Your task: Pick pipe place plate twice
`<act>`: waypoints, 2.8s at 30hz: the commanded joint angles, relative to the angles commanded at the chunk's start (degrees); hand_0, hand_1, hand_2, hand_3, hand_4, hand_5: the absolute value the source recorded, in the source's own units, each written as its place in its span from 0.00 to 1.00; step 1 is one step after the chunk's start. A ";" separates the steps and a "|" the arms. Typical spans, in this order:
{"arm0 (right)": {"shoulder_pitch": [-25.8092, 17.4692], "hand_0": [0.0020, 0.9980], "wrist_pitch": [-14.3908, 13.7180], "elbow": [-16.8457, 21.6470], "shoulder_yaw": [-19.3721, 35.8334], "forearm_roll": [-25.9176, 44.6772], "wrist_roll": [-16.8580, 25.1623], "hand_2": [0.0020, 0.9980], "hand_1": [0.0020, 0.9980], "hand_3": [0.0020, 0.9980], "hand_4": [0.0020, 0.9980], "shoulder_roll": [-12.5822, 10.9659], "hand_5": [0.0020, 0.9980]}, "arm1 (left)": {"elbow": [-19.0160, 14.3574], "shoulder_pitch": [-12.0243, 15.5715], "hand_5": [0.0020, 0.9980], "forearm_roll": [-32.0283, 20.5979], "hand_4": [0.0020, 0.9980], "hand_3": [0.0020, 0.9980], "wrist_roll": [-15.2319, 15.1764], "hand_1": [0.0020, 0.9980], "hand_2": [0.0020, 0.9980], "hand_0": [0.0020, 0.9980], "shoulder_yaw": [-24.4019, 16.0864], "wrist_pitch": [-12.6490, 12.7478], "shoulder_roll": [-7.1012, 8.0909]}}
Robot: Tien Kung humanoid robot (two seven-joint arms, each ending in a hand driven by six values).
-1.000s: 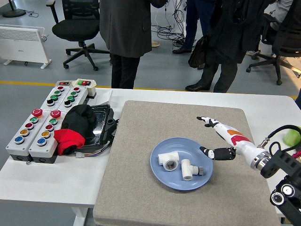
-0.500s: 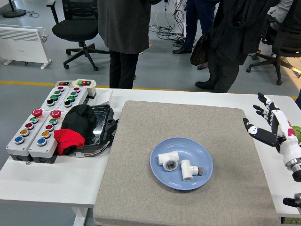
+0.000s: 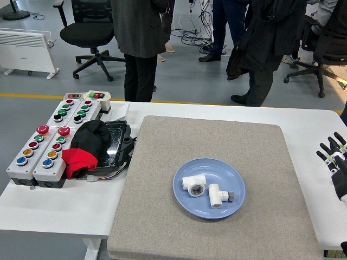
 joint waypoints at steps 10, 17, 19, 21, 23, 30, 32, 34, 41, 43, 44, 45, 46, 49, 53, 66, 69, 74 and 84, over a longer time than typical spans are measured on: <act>-2.53 0.79 0.67 0.33 2.61 -1.69 -1.23 0.82 0.78 0.83 0.60 0.53 0.51 | 0.00 -0.07 1.00 0.37 0.40 0.65 -0.05 0.75 0.70 0.72 -0.19 -0.09 0.03; -2.46 0.79 0.93 0.31 3.27 -1.93 -1.42 0.82 0.78 0.83 0.58 0.62 0.54 | 0.00 -0.17 1.00 0.23 0.40 0.65 -0.17 0.75 0.70 0.72 -0.08 -0.07 0.00; -2.51 0.79 1.04 0.27 3.39 -2.08 -1.53 0.82 0.78 0.83 0.58 0.64 0.54 | 0.00 -0.16 1.00 0.16 0.40 0.65 -0.19 0.75 0.70 0.72 -0.02 -0.06 0.00; -2.57 0.79 1.04 0.25 3.43 -2.24 -1.57 0.82 0.78 0.83 0.58 0.68 0.54 | 0.00 -0.15 1.00 0.19 0.40 0.65 -0.20 0.75 0.70 0.72 -0.02 -0.09 -0.01; -2.62 0.79 0.96 0.25 3.45 -2.28 -1.49 0.82 0.78 0.85 0.59 0.73 0.55 | 0.00 -0.14 1.00 0.24 0.40 0.65 -0.20 0.75 0.70 0.72 -0.05 -0.11 -0.03; -2.53 0.79 1.07 0.26 3.90 -2.41 -1.77 0.83 0.78 0.85 0.59 0.69 0.57 | 0.00 -0.15 1.00 0.26 0.40 0.65 -0.22 0.75 0.70 0.72 0.02 -0.19 -0.09; -2.51 0.79 1.07 0.32 4.25 -2.46 -1.91 0.83 0.78 0.85 0.59 0.59 0.57 | 0.00 -0.17 1.00 0.20 0.40 0.65 -0.24 0.75 0.70 0.72 0.09 -0.20 -0.09; -2.49 0.79 1.13 0.37 4.50 -2.47 -1.99 0.83 0.78 0.85 0.59 0.50 0.57 | 0.00 -0.16 1.00 0.15 0.40 0.65 -0.25 0.75 0.70 0.72 0.10 -0.18 -0.07; -2.67 0.79 1.24 0.45 4.82 -2.53 -2.17 0.83 0.78 0.84 0.60 0.43 0.58 | 0.00 -0.04 1.00 0.49 0.40 0.65 -0.24 0.75 0.70 0.72 0.01 -0.22 -0.07; -2.80 0.79 1.30 0.44 4.79 -2.56 -2.25 0.83 0.78 0.84 0.60 0.48 0.58 | 0.00 0.07 1.00 0.61 0.40 0.65 -0.23 0.75 0.70 0.72 0.00 -0.23 -0.07; -2.83 0.79 1.33 0.44 4.77 -2.58 -2.28 0.83 0.78 0.84 0.60 0.49 0.58 | 0.00 0.11 1.00 0.63 0.40 0.65 -0.23 0.75 0.70 0.72 0.01 -0.22 -0.07; -2.85 0.79 1.36 0.44 4.75 -2.59 -2.31 0.83 0.78 0.84 0.60 0.50 0.58 | 0.00 0.13 1.00 0.64 0.40 0.65 -0.23 0.75 0.70 0.72 0.01 -0.21 -0.07; -2.86 0.79 1.37 0.43 4.74 -2.60 -2.32 0.83 0.78 0.84 0.60 0.51 0.58 | 0.00 0.14 1.00 0.65 0.40 0.65 -0.23 0.75 0.70 0.72 0.01 -0.20 -0.07; -2.96 0.79 1.51 0.45 4.63 -2.68 -2.47 0.83 0.78 0.85 0.60 0.52 0.59 | 0.00 0.26 1.00 0.85 0.40 0.65 -0.23 0.75 0.70 0.72 -0.01 -0.19 -0.07; -3.09 0.79 1.52 0.48 4.63 -2.70 -2.51 0.83 0.78 0.85 0.60 0.48 0.60 | 0.00 0.37 1.00 1.06 0.40 0.65 -0.21 0.75 0.70 0.72 -0.08 -0.18 -0.09; -3.19 0.79 1.61 0.51 4.44 -2.58 -2.61 0.83 0.78 0.85 0.61 0.58 0.60 | 0.00 0.46 1.00 1.20 0.40 0.65 -0.27 0.75 0.70 0.72 -0.14 -0.20 -0.04; -3.13 0.79 1.68 0.50 4.42 -2.58 -2.65 0.83 0.78 0.85 0.61 0.60 0.60 | 0.00 0.37 1.00 1.07 0.40 0.65 -0.30 0.75 0.70 0.72 -0.10 -0.18 -0.03; -3.06 0.79 1.87 0.57 4.42 -2.66 -2.75 0.83 0.77 0.85 0.61 0.60 0.60 | 0.00 0.17 1.00 0.78 0.40 0.65 -0.35 0.75 0.70 0.72 0.04 -0.13 -0.03; -2.98 0.79 1.76 0.50 4.89 -2.64 -2.78 0.83 0.77 0.84 0.61 0.66 0.61 | 0.00 -0.17 1.00 0.72 0.40 0.65 -0.36 0.75 0.70 0.72 0.04 -0.28 0.00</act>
